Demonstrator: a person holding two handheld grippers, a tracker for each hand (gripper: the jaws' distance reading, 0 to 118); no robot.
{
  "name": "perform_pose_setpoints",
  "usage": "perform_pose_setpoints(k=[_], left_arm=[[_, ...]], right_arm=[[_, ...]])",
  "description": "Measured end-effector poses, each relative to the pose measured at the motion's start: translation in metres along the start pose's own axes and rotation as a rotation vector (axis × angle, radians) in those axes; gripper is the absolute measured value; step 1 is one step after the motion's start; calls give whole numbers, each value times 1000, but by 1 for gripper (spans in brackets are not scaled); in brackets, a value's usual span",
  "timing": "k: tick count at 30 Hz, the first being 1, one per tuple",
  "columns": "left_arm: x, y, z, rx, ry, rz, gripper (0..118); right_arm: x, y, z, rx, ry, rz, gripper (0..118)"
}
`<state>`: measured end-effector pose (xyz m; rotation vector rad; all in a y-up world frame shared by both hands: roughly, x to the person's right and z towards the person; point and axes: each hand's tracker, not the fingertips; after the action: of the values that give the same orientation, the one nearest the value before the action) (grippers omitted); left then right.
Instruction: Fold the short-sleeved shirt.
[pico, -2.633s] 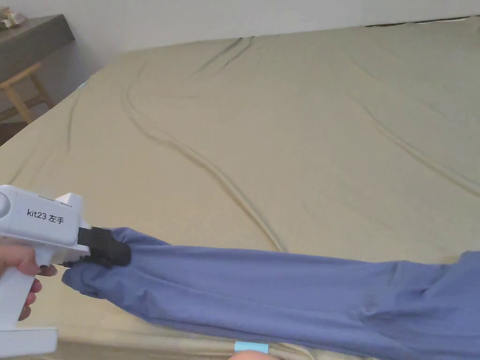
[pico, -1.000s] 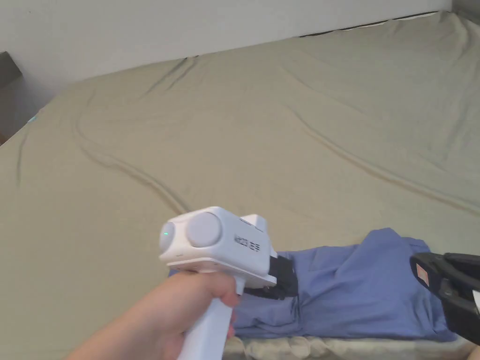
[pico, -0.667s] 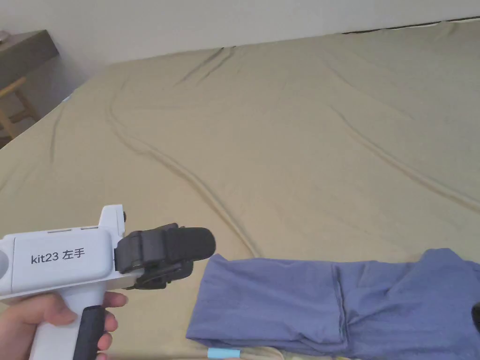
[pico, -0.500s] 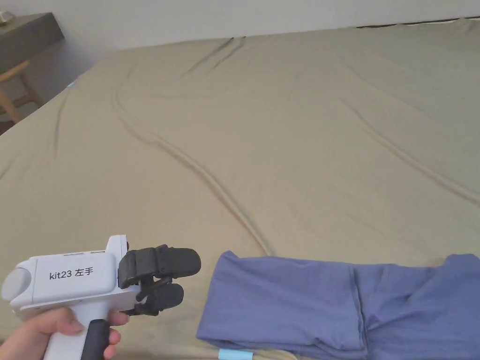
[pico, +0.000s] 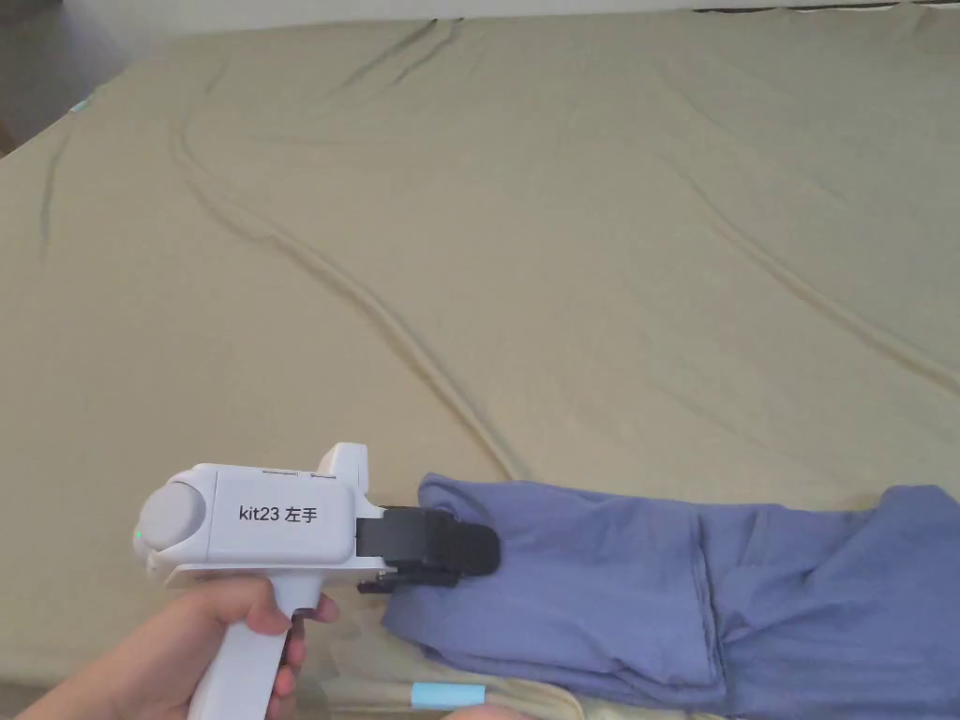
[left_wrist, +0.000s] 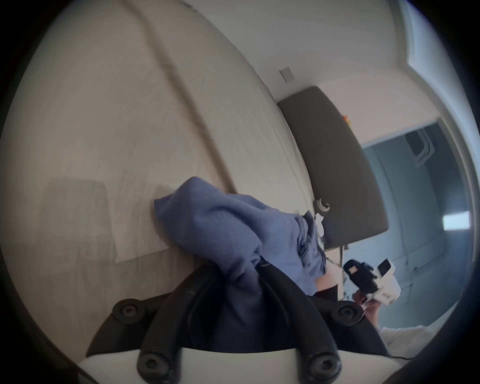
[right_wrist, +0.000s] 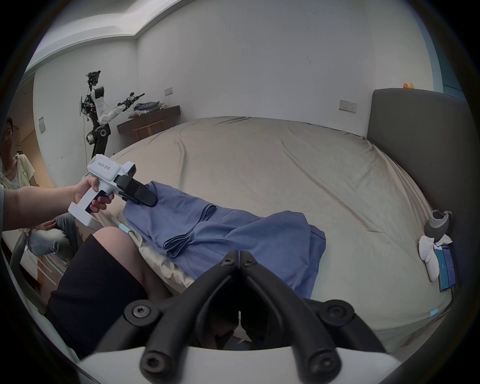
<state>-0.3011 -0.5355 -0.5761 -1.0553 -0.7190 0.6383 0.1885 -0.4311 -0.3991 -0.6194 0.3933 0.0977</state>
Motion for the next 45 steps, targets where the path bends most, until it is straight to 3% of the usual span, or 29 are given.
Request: perform_pose_setpoints(k=[5,12,16,24,31,32,33,34,37,38,40,43,45], left_arm=[[32,10,49,44,46,10,9],[35,33,132,68,389,83,9],[78,42,151,69,441,28,9],[228,53,60,-29,630,-210,9],[270,37,-72,-163,614,-275,9],[271,33,-93,-160,614,-267,9],[271,27,-112,-188,596,-240,10],[270,21,-129,-205,600,-243,14],[260,5,-165,-326,549,-250,68],[262,0,-171,-346,515,-266,75],[274,-4,-165,-335,479,-332,75],[297,-9,-127,-191,543,-507,73],[293,-13,-103,-99,550,-494,60]], right_arm=[[-3,4,5,18,1,0,0],[-10,6,12,65,38,24,0],[-9,8,17,90,56,31,0],[-6,12,-1,147,88,18,0],[18,9,2,183,38,-25,0],[23,21,49,187,25,-36,0],[27,23,54,189,14,-40,0],[30,23,55,192,4,-41,0],[48,22,57,201,-10,-77,0],[50,21,57,203,-7,-93,0],[51,19,56,202,-10,-102,0],[49,16,53,188,-4,-101,0],[46,15,47,174,12,-102,0]])
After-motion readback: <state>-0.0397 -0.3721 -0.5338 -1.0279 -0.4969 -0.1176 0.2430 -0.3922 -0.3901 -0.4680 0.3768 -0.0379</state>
